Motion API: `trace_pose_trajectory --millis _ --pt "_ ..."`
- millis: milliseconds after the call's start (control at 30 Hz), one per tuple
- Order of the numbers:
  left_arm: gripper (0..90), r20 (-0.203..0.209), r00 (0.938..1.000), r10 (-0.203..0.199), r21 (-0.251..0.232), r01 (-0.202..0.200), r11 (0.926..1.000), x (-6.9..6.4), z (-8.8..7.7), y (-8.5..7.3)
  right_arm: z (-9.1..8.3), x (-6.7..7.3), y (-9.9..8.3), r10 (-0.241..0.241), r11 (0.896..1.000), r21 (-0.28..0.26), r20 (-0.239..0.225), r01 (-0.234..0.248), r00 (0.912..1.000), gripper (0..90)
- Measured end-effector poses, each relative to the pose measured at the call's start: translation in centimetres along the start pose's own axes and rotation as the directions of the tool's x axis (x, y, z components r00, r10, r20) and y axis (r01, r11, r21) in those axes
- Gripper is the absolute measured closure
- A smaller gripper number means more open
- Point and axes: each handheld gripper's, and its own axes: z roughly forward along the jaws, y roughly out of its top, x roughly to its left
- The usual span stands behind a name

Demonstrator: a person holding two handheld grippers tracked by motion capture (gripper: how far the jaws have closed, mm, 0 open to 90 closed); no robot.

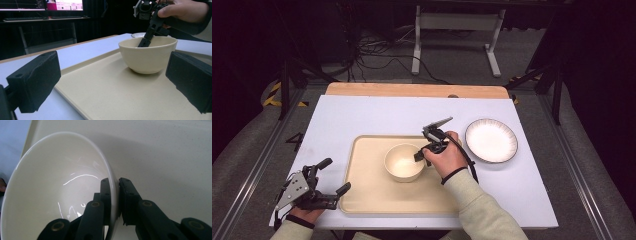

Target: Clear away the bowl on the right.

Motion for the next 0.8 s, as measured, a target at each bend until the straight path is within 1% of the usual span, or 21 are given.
trace_pose_trajectory --millis 233,367,400,567,700,800 --pt "0.3 0.0 1.0 -0.001 0.0 0.001 1.0 0.0 0.0 0.0 0.26 0.03 -0.13 -0.008 1.0 -0.004 0.011 0.008 0.9999 80.7" --pt "0.3 0.0 1.0 -0.001 0.0 0.001 1.0 0.0 0.0 0.0 0.32 0.05 -0.21 -0.02 1.0 -0.01 0.023 0.02 0.9995 79.5" --pt "0.3 0.0 1.0 -0.001 0.0 0.001 1.0 0.0 0.0 0.0 0.38 -0.05 -0.21 -0.017 1.0 -0.005 0.014 0.017 0.9998 79.5" --pt "0.3 0.0 1.0 -0.001 0.0 0.001 1.0 0.0 0.0 0.0 0.37 -0.32 -0.22 -0.017 1.0 -0.001 -0.005 0.017 0.9998 77.8" --pt "0.3 0.0 1.0 -0.001 0.0 0.001 1.0 0.01 0.01 0.0 0.25 -0.32 -0.31 -0.021 1.0 -0.021 -0.008 0.021 0.9997 73.7" --pt "0.3 0.0 1.0 -0.004 -0.001 0.004 1.0 0.0 0.02 0.0 0.08 -0.33 -0.36 -0.031 0.999 -0.032 0.004 0.031 0.9995 71.4"
